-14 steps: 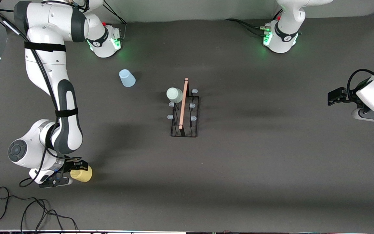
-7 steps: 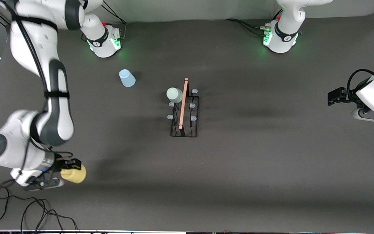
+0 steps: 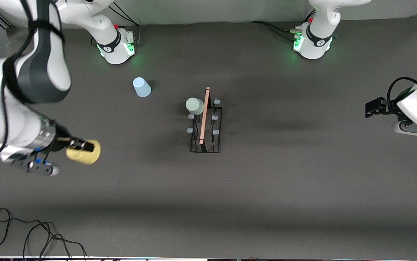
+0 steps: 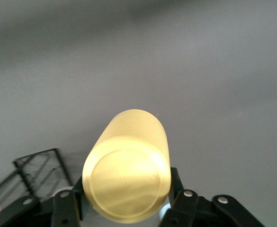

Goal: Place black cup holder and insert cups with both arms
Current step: 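Lift the yellow cup and carry it to the cup holder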

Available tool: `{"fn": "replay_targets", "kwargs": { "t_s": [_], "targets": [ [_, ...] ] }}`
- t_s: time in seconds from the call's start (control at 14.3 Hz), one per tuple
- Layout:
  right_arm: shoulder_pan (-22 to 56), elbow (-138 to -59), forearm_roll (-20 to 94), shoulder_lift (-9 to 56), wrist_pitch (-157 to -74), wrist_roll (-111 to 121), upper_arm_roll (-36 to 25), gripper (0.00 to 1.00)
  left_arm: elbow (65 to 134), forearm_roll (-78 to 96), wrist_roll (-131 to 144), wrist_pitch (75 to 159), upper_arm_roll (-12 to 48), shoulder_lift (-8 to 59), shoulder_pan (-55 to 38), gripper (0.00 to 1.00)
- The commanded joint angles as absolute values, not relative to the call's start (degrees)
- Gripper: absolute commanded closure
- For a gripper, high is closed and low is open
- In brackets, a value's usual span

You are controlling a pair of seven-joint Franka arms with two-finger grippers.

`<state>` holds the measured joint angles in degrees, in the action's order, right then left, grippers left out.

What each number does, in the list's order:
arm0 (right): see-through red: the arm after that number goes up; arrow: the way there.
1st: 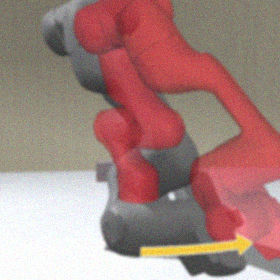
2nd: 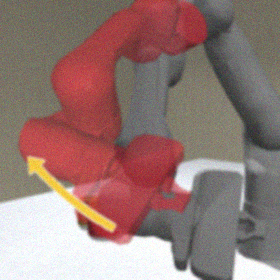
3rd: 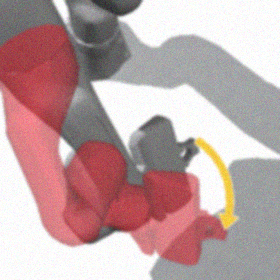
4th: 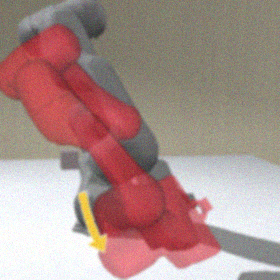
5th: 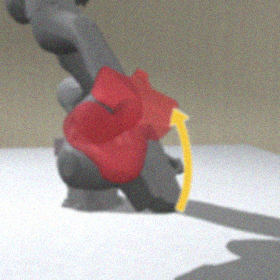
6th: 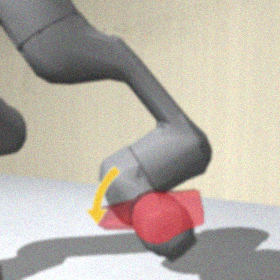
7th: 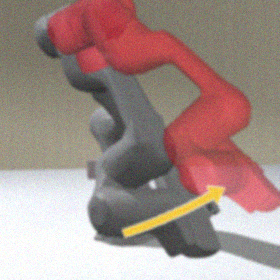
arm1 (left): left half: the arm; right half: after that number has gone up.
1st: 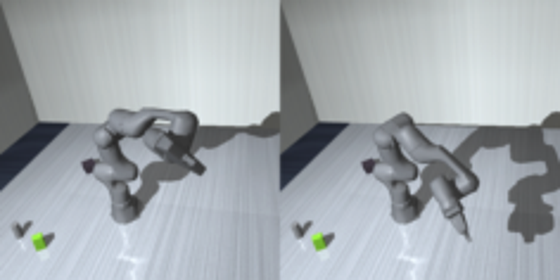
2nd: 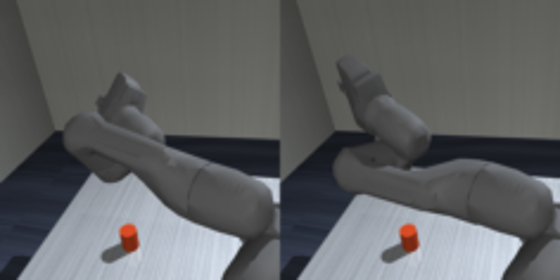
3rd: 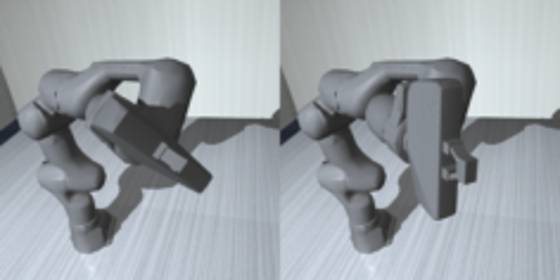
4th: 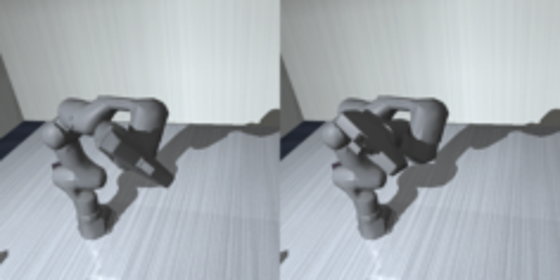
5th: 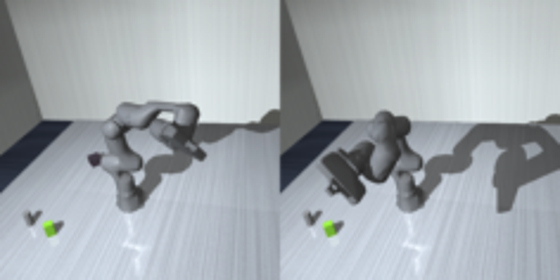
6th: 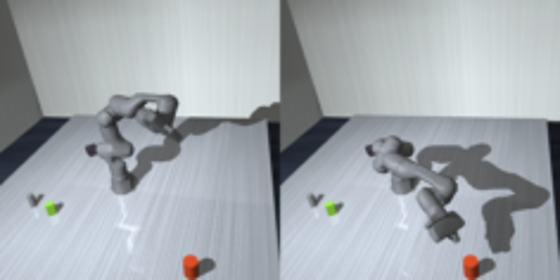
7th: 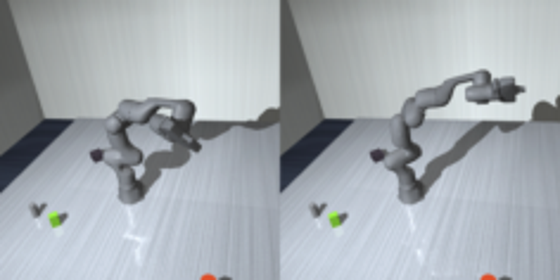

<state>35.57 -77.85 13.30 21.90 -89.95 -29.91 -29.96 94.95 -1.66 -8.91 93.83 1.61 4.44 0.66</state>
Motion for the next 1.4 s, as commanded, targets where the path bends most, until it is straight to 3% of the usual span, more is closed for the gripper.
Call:
{"fn": "replay_targets", "kwargs": {
  "t_s": [0.0, 0.42, 1.05, 1.33],
  "targets": [
    [43.48, -80.16, 12.56, 20.39, -89.82, -51.43, -29.97, 1.00, 95.80, -1.85, -9.58, 93.52, 1.67, 3.25, 0.79, 0.00],
    [58.26, -82.18, 14.15, 23.46, -99.74, -80.92, -29.88, 1.00, 95.80, -1.85, -9.67, 93.43, 1.67, 3.25, 0.79, 0.00],
    [63.19, -92.98, 14.85, 26.28, -117.40, -85.16, -29.62, 1.00, 95.80, -1.85, -9.67, 93.43, 1.67, 3.25, 0.79, 0.00],
    [65.04, -93.87, 16.08, 29.96, -121.81, -85.61, -29.53, 1.00, 95.80, -1.85, -9.58, 93.43, 1.67, 3.25, 0.79, 0.00]
  ]
}}
